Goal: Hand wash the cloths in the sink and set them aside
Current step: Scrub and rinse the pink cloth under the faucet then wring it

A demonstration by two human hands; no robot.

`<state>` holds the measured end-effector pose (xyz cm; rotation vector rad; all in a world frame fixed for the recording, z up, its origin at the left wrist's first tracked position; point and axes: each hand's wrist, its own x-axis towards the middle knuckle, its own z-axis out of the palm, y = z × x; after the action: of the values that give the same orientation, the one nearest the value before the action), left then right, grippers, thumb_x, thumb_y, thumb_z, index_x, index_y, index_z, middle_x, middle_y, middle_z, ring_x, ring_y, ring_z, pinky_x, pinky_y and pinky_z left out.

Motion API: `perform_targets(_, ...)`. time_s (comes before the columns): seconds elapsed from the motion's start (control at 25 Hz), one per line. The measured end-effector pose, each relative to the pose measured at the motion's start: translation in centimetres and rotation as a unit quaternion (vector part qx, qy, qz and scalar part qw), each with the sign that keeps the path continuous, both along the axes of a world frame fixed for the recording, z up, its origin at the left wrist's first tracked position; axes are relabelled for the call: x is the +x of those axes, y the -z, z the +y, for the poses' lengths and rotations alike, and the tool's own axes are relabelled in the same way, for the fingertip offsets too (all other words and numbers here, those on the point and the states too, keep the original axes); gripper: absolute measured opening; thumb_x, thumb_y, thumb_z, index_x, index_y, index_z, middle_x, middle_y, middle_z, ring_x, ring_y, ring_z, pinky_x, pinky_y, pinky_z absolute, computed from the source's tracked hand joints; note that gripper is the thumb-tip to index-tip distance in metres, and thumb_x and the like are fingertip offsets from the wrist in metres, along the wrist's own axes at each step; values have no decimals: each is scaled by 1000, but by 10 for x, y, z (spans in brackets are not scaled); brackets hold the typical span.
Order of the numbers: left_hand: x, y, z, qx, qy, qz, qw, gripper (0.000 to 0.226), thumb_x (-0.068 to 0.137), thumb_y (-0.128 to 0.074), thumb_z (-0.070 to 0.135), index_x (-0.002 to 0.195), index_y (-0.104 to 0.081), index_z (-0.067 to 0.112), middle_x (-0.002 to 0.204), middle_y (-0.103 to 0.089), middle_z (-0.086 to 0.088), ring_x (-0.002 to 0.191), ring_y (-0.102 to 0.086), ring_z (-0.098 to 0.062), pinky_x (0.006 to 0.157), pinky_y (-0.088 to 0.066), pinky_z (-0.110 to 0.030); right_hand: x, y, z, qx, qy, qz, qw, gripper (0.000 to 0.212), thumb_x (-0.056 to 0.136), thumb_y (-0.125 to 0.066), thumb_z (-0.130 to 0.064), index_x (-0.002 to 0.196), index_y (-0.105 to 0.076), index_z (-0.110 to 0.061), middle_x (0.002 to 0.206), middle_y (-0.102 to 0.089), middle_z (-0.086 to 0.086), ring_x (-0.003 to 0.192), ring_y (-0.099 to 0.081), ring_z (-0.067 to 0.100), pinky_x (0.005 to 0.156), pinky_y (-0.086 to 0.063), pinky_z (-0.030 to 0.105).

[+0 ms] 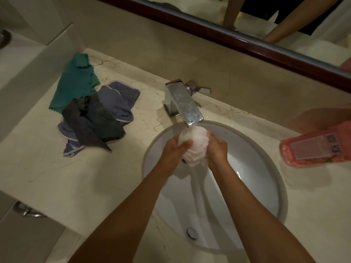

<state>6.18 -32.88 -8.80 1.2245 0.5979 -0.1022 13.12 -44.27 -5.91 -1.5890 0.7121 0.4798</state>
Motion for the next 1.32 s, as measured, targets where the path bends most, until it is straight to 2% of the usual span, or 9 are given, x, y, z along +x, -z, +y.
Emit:
perform_targets(0.08, -3, 4, 4, -28, 23, -8, 999, 55, 76, -76, 27, 124, -63, 4, 115, -72, -21, 100, -70, -34, 91, -54, -49, -1, 2, -4, 65, -5, 28, 997, 30, 99, -60, -30, 95, -70, -2, 81, -71, 13, 74, -68, 28, 65, -57, 30)
perform_targets(0.2, 2, 4, 7, -101, 31, -7, 994, 64, 79, -76, 39, 128, -62, 1, 122, -69, -21, 113, -66, -39, 101, -49, -50, -3, 3, -15, 243, -52, 74, 966, 46, 103, -50, -31, 131, -59, 4, 124, -66, 26, 116, -65, 38, 97, -54, 46)
perform_targets(0.28, 8, 0, 11, -125, 30, 34, 991, 57, 96, -57, 52, 125, -66, 4, 121, -71, -18, 118, -65, -36, 106, -49, -48, -2, 1, -20, 310, -114, 98, 939, 50, 106, -40, -39, 127, -64, -1, 126, -66, 23, 117, -66, 33, 91, -57, 40)
perform_targets(0.52, 2, 11, 22, -26, 83, 17, 996, 28, 96, -65, 17, 118, -62, 0, 111, -72, -17, 97, -70, -29, 82, -58, -37, 3, 2, -16, 144, -225, 66, 961, 53, 103, -48, -45, 122, -66, 1, 114, -72, 22, 101, -71, 30, 83, -57, 37)
perform_targets(0.64, 1, 7, 24, 4, 100, 38, 994, 53, 76, -84, 30, 115, -62, 3, 107, -72, -17, 92, -70, -27, 79, -56, -41, 6, 6, -15, 136, -157, 8, 978, 38, 99, -62, -22, 127, -61, 3, 112, -71, 21, 88, -70, 25, 74, -59, 32)
perform_targets(0.8, 0, 9, 25, 13, 105, 98, 990, 52, 84, -70, 50, 113, -70, 7, 94, -75, -14, 79, -69, -27, 64, -53, -31, 7, 6, -11, 92, -134, -71, 984, 34, 97, -63, -12, 131, -62, -10, 121, -68, 5, 108, -64, 17, 95, -54, 29)
perform_targets(0.92, -2, 9, 18, 16, 37, 48, 998, 21, 99, -61, 21, 112, -68, 7, 104, -74, -11, 97, -69, -27, 81, -56, -34, -1, 8, -3, 19, -144, -43, 989, 19, 98, -62, -28, 114, -69, -19, 117, -69, 0, 107, -64, 16, 91, -53, 28)
perform_targets(1.08, 7, -3, 8, -23, -3, 77, 997, 36, 102, -54, 36, 119, -70, 10, 109, -75, -15, 103, -72, -33, 97, -55, -48, -12, 12, 7, 54, -152, 122, 979, 42, 93, -54, -63, 97, -71, -25, 99, -77, 4, 93, -73, 22, 89, -58, 38)
perform_targets(1.32, 4, -4, 12, -82, -44, 26, 995, 32, 107, -45, 21, 119, -67, 2, 112, -74, -18, 105, -70, -36, 89, -59, -46, -5, 16, 10, 96, -22, 51, 994, 28, 100, -60, -35, 114, -66, -11, 106, -72, 13, 95, -71, 28, 83, -58, 40)
